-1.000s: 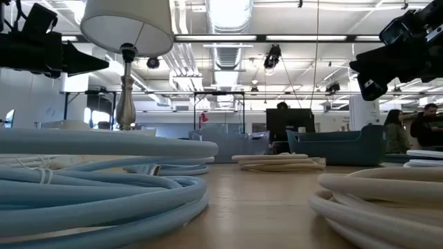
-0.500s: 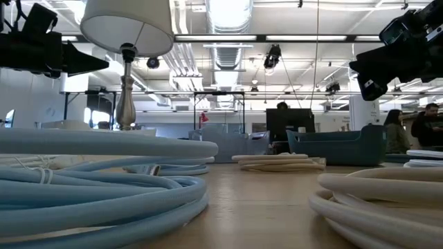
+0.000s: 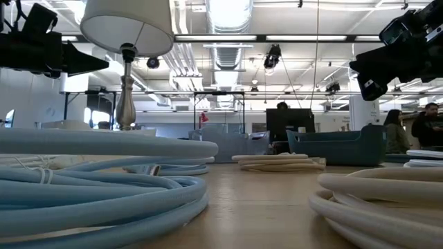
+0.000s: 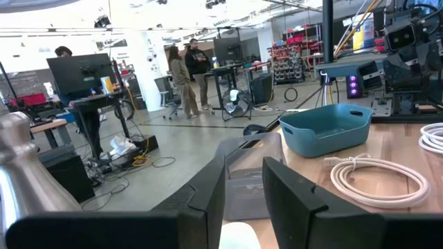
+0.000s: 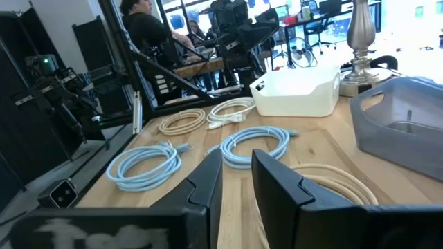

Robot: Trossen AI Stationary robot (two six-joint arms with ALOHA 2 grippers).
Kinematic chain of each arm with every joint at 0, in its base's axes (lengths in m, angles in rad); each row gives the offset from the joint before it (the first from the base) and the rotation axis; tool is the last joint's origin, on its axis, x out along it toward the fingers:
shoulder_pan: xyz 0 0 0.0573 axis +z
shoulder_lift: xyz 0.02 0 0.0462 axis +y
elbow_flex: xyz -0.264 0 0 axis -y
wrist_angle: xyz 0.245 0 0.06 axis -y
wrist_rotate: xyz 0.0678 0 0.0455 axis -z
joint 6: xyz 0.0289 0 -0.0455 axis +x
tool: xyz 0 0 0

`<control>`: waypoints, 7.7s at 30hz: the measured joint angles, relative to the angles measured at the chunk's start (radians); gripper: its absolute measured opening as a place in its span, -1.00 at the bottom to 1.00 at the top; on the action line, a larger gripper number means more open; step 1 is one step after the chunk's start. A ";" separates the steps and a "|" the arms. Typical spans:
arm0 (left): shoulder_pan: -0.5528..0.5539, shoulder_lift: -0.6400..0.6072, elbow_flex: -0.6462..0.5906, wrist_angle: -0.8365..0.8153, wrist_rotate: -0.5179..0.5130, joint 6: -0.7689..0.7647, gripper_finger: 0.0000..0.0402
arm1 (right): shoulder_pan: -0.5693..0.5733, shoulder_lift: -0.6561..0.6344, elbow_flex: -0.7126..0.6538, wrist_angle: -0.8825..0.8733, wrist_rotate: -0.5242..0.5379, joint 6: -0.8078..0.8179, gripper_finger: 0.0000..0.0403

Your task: Sort HDMI cables

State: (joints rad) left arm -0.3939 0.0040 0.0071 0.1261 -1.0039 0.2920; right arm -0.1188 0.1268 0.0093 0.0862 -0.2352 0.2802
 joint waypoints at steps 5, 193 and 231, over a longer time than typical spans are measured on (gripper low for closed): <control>0.000 0.000 0.000 0.000 0.000 0.000 -0.50 | 0.000 0.000 0.000 0.000 0.000 0.000 -0.58; -0.001 1.309 0.772 -0.928 0.947 -1.488 0.00 | 0.001 1.113 0.700 0.199 0.436 -0.243 -0.12; -0.026 1.453 0.957 -1.040 0.942 -1.687 -0.73 | 0.001 1.284 0.755 0.202 0.437 -0.314 -0.14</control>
State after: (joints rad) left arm -0.4196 1.4568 0.9643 -0.9134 -0.0617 -1.3953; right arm -0.1177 1.4109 0.7643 0.2882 0.2016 -0.0339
